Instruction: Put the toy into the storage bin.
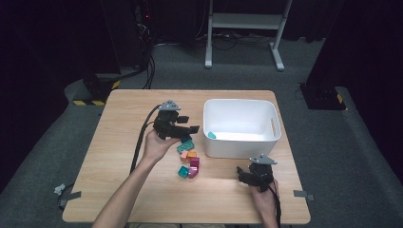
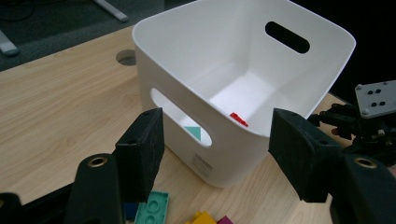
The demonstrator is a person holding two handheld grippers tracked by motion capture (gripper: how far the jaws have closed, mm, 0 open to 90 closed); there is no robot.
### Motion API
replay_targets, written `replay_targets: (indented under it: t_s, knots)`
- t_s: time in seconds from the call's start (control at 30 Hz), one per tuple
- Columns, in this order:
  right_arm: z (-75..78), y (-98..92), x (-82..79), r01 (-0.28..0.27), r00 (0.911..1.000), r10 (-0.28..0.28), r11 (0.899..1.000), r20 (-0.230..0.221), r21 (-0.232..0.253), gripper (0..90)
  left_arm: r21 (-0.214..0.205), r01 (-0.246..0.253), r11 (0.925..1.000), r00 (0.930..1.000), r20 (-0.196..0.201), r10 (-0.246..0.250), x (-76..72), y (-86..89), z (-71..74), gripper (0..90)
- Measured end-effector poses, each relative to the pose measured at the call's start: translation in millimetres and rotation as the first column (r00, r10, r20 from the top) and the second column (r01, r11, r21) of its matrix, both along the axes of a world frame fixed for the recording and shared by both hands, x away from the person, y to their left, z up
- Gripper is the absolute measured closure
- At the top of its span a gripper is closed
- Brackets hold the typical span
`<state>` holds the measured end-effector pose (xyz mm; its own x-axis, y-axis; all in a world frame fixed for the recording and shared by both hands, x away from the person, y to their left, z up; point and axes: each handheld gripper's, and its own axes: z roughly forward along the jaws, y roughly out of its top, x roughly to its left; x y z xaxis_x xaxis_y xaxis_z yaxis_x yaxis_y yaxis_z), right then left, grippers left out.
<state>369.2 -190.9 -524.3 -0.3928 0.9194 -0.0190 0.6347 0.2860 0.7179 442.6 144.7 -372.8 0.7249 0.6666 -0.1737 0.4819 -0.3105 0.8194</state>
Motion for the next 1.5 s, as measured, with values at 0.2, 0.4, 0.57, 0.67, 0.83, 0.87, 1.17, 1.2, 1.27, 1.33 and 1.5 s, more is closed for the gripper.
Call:
replay_targets:
  t_s: [0.2,0.4,0.57,0.67,0.83,0.87,1.17,1.2,1.27,1.33,1.5]
  knots:
    - [0.0,-0.1,0.1,0.000,1.0000,0.000,1.000,0.001,0.000,23.0,0.001,-0.026,0.9997,0.9996,-0.010,0.026,-8.8,12.1,-8.2,32.2]
    - [0.0,0.0,0.0,0.000,1.0000,0.000,1.000,0.000,0.001,23.0,0.021,-0.060,0.9980,0.9982,0.002,0.060,-19.3,22.0,-20.3,31.4]
    - [0.0,0.0,0.0,0.000,1.0000,0.000,1.000,0.000,0.001,23.0,0.026,-0.089,0.9957,0.9959,0.015,0.089,-28.4,28.3,-30.0,33.1]
    - [0.0,0.0,0.0,0.000,1.0000,0.000,1.000,0.000,0.000,23.0,0.040,-0.106,0.9935,0.9942,0.021,0.105,-36.1,31.3,-39.0,33.9]
    - [0.0,0.1,0.0,0.000,1.0000,0.000,1.000,0.000,0.001,23.0,0.075,-0.133,0.9882,0.9906,0.040,0.131,-45.5,34.1,-52.6,35.0]
    - [0.0,0.0,0.0,0.000,1.0000,0.000,1.000,0.000,0.000,23.0,0.075,-0.138,0.9877,0.9900,0.039,0.135,-47.1,34.9,-55.7,35.4]
    - [0.0,0.0,0.1,0.000,1.0000,0.000,1.000,0.001,0.000,23.0,0.085,-0.154,0.9845,0.9881,0.013,0.153,-52.8,35.0,-85.3,42.5]
    - [0.0,0.0,0.1,0.000,1.0000,0.000,1.000,0.001,0.000,23.0,0.083,-0.161,0.9835,0.9870,0.007,0.161,-53.2,34.9,-87.8,42.6]
    - [0.0,0.1,0.2,0.001,1.0000,-0.001,1.000,0.000,0.001,23.0,0.082,-0.171,0.9818,0.9852,0.003,0.171,-53.4,35.2,-92.1,42.8]
    - [0.0,0.1,0.2,0.001,1.0000,-0.001,1.000,0.000,0.001,23.0,0.077,-0.173,0.9820,0.9848,-0.008,0.174,-53.1,35.2,-96.5,43.1]
    - [0.0,0.2,0.2,0.001,1.0000,-0.001,1.000,0.000,0.001,23.0,0.095,-0.175,0.9800,0.9842,-0.012,0.177,-53.0,32.3,-104.5,43.4]
